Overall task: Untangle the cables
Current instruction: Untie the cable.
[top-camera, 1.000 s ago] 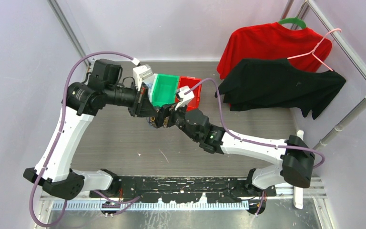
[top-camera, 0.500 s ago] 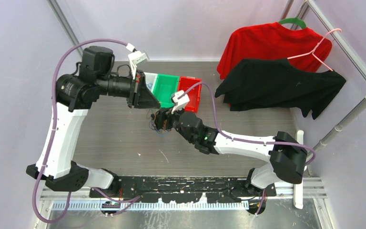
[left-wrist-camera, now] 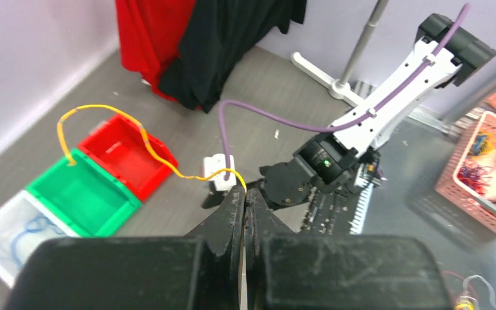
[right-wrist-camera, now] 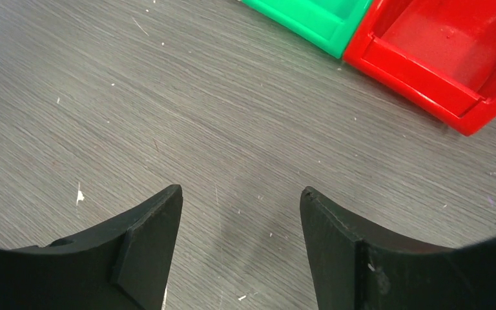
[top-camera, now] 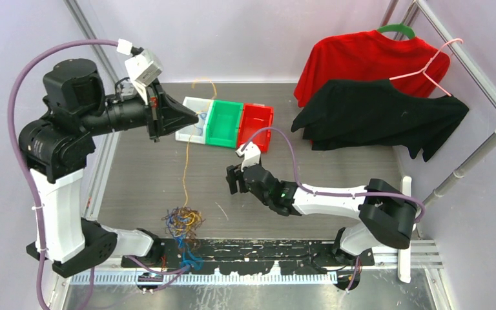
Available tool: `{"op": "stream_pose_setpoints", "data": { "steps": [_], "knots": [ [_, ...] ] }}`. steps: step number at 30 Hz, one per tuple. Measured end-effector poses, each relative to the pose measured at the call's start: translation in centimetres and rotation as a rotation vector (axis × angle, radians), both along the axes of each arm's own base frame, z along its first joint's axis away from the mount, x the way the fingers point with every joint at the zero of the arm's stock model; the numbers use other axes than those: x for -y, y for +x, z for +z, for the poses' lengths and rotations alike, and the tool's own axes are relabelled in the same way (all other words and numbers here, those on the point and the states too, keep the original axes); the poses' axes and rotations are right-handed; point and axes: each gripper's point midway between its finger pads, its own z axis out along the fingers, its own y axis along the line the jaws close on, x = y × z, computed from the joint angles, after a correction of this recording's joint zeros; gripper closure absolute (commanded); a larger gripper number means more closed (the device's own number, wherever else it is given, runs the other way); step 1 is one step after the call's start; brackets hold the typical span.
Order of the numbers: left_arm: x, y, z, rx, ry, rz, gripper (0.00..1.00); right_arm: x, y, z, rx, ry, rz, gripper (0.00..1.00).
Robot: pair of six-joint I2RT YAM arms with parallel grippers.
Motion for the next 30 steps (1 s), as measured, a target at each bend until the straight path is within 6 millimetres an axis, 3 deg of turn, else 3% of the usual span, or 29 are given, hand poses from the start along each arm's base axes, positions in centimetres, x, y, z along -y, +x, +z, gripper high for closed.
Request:
{"op": "stream_pose_setpoints", "data": {
  "steps": [4, 7, 10, 15, 19, 23, 30],
  "knots": [
    [-0.7, 0.0, 0.7, 0.069, -0.004, 0.03, 1.0, 0.5, -0.2, -0.5, -0.016, -0.018, -0.011, 0.24],
    [-0.8, 0.0, -0.4, 0.059, 0.012, 0.031, 1.0, 1.2, -0.6, 0.9, -0.014, -0.004, -0.008, 0.19],
    [-0.7, 0.2, -2.7, 0.012, 0.044, 0.028, 1.0, 1.7, -1.2, 5.3, 0.029, 0.086, 0.01, 0.15],
    [-0.2, 1.1, -5.4, -0.059, 0.084, 0.026, 1.0, 1.4, -2.4, 16.0, 0.151, 0.299, 0.095, 0.13],
    [0.0, 1.6, -5.9, -0.067, 0.088, 0.025, 1.0, 0.3, -2.9, 20.6, 0.206, 0.37, 0.159, 0.14],
    [0.3, 2.1, -5.7, -0.054, 0.082, 0.025, 1.0, -1.7, -3.0, 21.6, 0.213, 0.377, 0.221, 0.15],
    [0.5, 2.6, -6.4, -0.056, 0.096, 0.022, 1.0, -5.8, -3.8, 19.8, 0.136, 0.378, 0.354, 0.22]
  ]
}}
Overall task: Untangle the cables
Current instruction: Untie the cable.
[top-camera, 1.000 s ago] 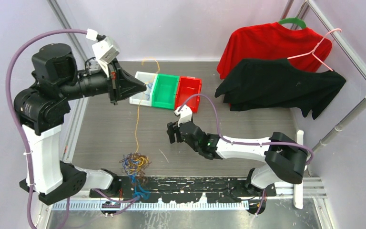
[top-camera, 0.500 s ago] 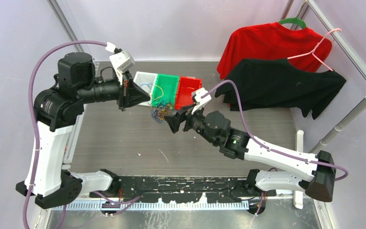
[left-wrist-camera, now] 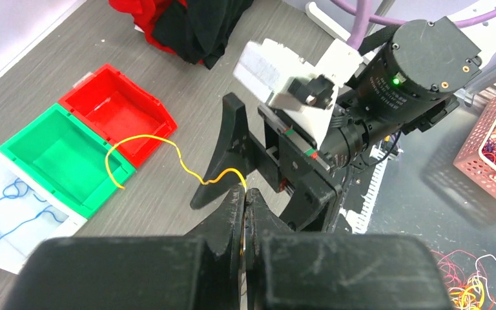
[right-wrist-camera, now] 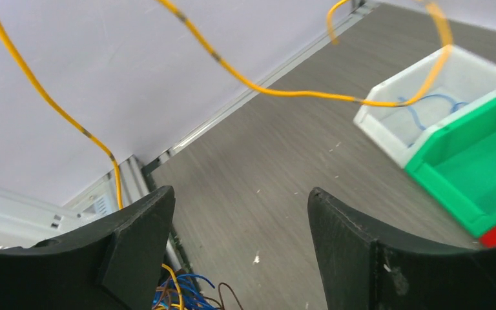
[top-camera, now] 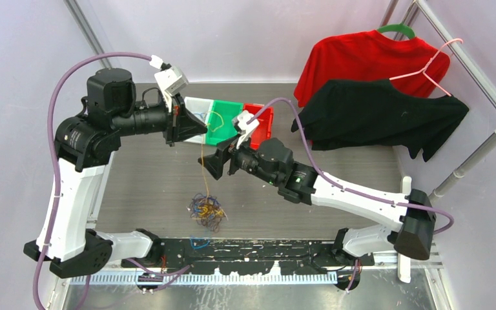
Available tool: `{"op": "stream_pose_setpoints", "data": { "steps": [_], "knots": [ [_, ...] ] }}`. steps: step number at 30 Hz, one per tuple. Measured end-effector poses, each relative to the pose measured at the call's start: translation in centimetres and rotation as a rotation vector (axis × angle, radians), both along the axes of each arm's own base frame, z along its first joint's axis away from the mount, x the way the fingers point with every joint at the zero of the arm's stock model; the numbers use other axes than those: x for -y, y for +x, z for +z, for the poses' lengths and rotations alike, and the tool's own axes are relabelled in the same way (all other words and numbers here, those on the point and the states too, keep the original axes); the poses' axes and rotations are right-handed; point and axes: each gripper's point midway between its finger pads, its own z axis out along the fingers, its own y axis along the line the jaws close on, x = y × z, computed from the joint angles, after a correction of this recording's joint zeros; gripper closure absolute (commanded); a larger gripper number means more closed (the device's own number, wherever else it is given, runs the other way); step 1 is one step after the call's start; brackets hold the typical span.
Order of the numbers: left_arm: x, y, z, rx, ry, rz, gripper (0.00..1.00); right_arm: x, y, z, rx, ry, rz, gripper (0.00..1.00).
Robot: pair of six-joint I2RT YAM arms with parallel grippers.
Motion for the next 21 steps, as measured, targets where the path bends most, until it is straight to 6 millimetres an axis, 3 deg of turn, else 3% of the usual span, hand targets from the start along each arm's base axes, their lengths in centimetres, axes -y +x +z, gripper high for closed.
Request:
{"op": "stream_pose_setpoints", "data": {
  "steps": [5, 10, 12, 17, 21],
  "knots": [
    [0.0, 0.1, -0.1, 0.002, 0.005, -0.001, 1.0, -1.1, -1.1, -0.6, -0.047, 0.016, 0.068, 0.25],
    [0.0, 0.0, -0.1, 0.002, 0.004, -0.002, 1.0, -0.7, -0.8, -0.4, -0.055, 0.03, 0.043, 0.26],
    [0.0, 0.0, 0.0, 0.004, 0.003, -0.002, 1.0, 0.0, -0.3, -0.6, -0.061, 0.03, -0.008, 0.25],
    [0.0, 0.0, 0.0, 0.006, 0.002, -0.003, 1.0, 4.0, 2.0, -0.4, -0.076, 0.048, -0.224, 0.25],
    [0.0, 0.0, 0.0, 0.006, 0.002, -0.003, 1.0, 5.3, 1.6, 0.7, -0.06, 0.081, -0.22, 0.29]
  ]
}}
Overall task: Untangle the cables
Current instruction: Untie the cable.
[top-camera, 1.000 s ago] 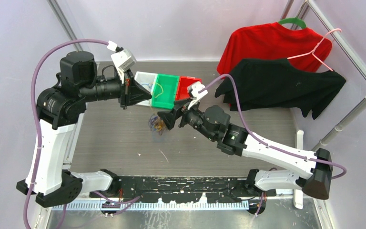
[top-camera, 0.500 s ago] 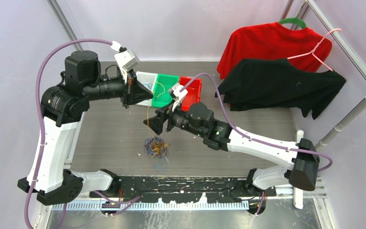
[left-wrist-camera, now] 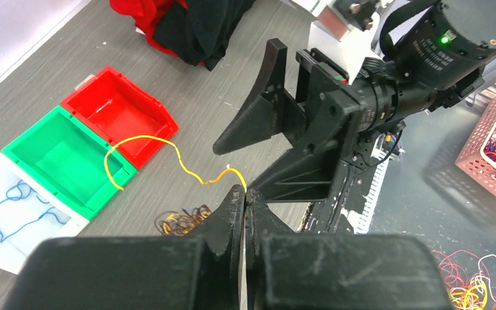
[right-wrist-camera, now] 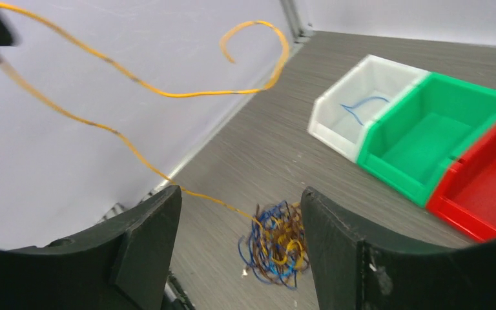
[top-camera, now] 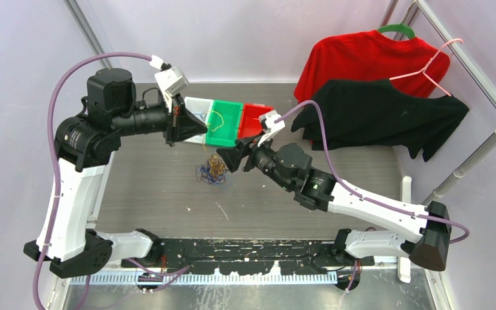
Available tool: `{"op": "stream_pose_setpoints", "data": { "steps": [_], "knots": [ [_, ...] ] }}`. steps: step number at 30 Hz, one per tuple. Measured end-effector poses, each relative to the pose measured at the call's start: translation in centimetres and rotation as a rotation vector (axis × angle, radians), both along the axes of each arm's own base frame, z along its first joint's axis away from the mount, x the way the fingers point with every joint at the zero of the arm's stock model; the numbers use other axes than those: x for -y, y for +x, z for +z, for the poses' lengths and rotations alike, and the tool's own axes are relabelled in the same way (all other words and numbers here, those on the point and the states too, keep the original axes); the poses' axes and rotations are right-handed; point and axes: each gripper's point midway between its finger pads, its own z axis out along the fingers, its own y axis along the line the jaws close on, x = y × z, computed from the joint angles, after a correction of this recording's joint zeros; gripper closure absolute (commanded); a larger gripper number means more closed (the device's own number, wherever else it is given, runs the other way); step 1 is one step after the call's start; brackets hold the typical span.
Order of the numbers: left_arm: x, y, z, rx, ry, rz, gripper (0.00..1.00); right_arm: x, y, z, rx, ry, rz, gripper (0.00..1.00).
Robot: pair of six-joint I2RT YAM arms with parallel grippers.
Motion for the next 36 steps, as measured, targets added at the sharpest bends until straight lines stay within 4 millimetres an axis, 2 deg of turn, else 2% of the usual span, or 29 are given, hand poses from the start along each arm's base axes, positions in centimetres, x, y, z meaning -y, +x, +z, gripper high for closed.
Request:
{"op": "stream_pose_setpoints", "data": {
  "steps": [3, 8, 11, 17, 27, 31, 36],
  "knots": [
    [0.0, 0.1, 0.0, 0.003, -0.001, 0.0, 1.0, -0.7, -1.0, 1.2, 0.038, 0.025, 0.074, 0.29],
    [0.2, 0.3, -0.1, 0.002, -0.001, 0.0, 1.0, -2.6, -2.2, 1.4, 0.068, 0.018, 0.183, 0.31],
    [0.3, 0.5, -0.3, -0.004, 0.003, 0.0, 1.0, -4.2, -2.7, 1.1, 0.067, 0.004, 0.252, 0.32],
    [0.4, 0.8, -0.4, -0.011, 0.005, -0.001, 1.0, -6.1, -2.8, -0.2, 0.047, -0.025, 0.299, 0.36],
    [1.4, 0.0, 3.0, -0.001, -0.067, -0.064, 1.0, -9.5, -1.5, -0.8, 0.017, -0.019, 0.318, 0.48],
    [1.6, 0.0, 3.7, 0.003, -0.081, -0.066, 1.0, -10.7, -1.1, -1.9, -0.012, -0.031, 0.329, 0.51],
    [1.5, -0.3, 5.4, 0.044, -0.108, -0.067, 1.0, -11.1, -0.8, -3.7, -0.047, -0.06, 0.326, 0.56]
  ]
}}
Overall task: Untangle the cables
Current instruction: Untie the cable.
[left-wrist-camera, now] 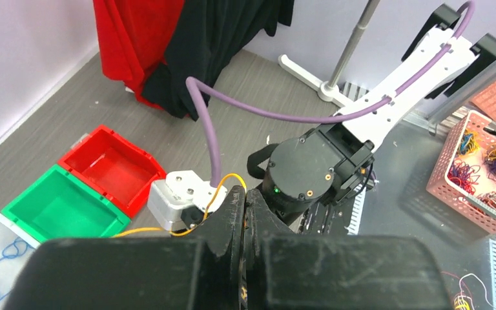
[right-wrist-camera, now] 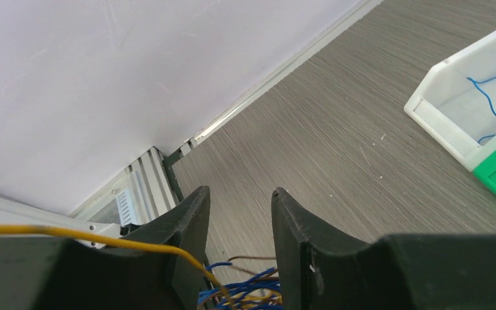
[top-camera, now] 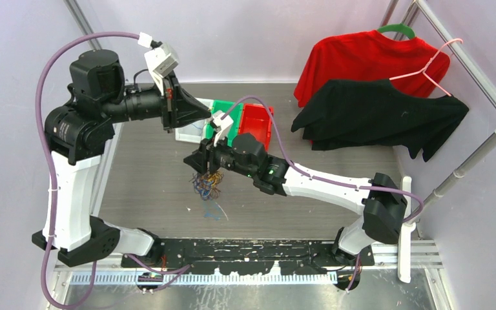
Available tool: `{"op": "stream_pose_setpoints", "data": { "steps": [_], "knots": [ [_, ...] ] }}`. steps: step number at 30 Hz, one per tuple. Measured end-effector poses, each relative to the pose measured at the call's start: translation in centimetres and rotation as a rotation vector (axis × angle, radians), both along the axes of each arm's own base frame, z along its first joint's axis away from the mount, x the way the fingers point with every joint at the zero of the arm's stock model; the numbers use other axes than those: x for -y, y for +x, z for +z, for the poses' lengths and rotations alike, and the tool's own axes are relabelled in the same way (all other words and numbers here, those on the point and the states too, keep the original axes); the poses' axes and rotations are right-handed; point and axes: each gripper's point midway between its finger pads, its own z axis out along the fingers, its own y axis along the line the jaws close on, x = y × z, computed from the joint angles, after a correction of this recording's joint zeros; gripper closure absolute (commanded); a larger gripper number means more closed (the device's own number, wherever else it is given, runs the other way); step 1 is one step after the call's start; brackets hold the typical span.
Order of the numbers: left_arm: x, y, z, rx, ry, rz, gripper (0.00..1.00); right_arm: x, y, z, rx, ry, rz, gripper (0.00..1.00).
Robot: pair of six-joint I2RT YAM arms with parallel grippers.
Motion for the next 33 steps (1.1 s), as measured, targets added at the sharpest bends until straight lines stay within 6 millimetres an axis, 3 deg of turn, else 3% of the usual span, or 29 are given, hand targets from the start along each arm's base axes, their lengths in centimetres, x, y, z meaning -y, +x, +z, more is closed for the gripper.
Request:
{"op": "stream_pose_setpoints", "data": {
  "steps": [13, 17, 22, 28, 33],
  "knots": [
    [-1.2, -2.4, 5.0, 0.096, -0.095, 0.018, 1.0, 1.1, 1.6, -3.7, 0.01, -0.08, -0.099, 0.52],
    [-1.7, -2.6, 6.9, 0.155, -0.136, 0.05, 1.0, 2.4, 2.3, -6.5, 0.014, -0.164, -0.152, 0.47],
    [-2.9, -2.4, 8.3, 0.223, -0.163, 0.131, 1.0, 4.9, 2.7, -11.3, -0.003, -0.293, -0.21, 0.38],
    [-4.6, -0.9, 9.6, 0.297, -0.185, 0.271, 1.0, 6.1, 2.9, -13.2, -0.005, -0.334, -0.243, 0.33],
    [-6.5, -0.3, 12.2, 0.415, -0.248, 0.391, 1.0, 7.3, 2.5, -15.4, -0.022, -0.389, -0.254, 0.32]
  ]
}}
